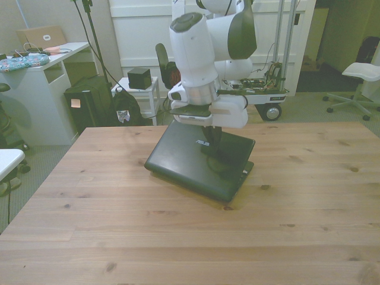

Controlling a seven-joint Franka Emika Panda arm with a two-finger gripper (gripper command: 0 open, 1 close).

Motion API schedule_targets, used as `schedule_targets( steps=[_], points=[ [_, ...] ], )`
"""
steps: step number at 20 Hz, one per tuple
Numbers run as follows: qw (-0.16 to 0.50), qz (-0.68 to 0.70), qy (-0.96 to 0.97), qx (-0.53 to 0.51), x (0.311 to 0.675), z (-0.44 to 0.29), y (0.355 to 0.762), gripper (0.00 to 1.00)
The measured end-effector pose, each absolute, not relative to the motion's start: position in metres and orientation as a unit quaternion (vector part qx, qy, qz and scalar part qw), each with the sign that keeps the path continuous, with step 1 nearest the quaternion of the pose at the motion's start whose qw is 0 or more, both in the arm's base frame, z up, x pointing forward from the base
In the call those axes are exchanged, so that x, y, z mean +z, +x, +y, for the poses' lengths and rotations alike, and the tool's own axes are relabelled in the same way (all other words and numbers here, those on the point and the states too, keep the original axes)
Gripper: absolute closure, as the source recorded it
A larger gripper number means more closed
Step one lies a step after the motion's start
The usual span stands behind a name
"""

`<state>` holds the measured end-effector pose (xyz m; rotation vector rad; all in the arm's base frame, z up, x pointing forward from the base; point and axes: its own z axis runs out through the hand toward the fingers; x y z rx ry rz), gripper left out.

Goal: Close the laptop

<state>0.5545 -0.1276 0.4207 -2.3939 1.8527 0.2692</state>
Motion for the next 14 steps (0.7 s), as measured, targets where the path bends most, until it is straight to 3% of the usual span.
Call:
schedule_targets(
  steps=[4,8,14],
  points=[
    [0.035,0.617,-0.779,0.105,0.371,-0.132,0.539,1.00],
    [0.038,0.614,-0.782,0.099,0.378,-0.128,0.538,1.00],
    [0.068,0.569,-0.818,0.037,0.478,-0.078,0.524,1.00]
  ],
)
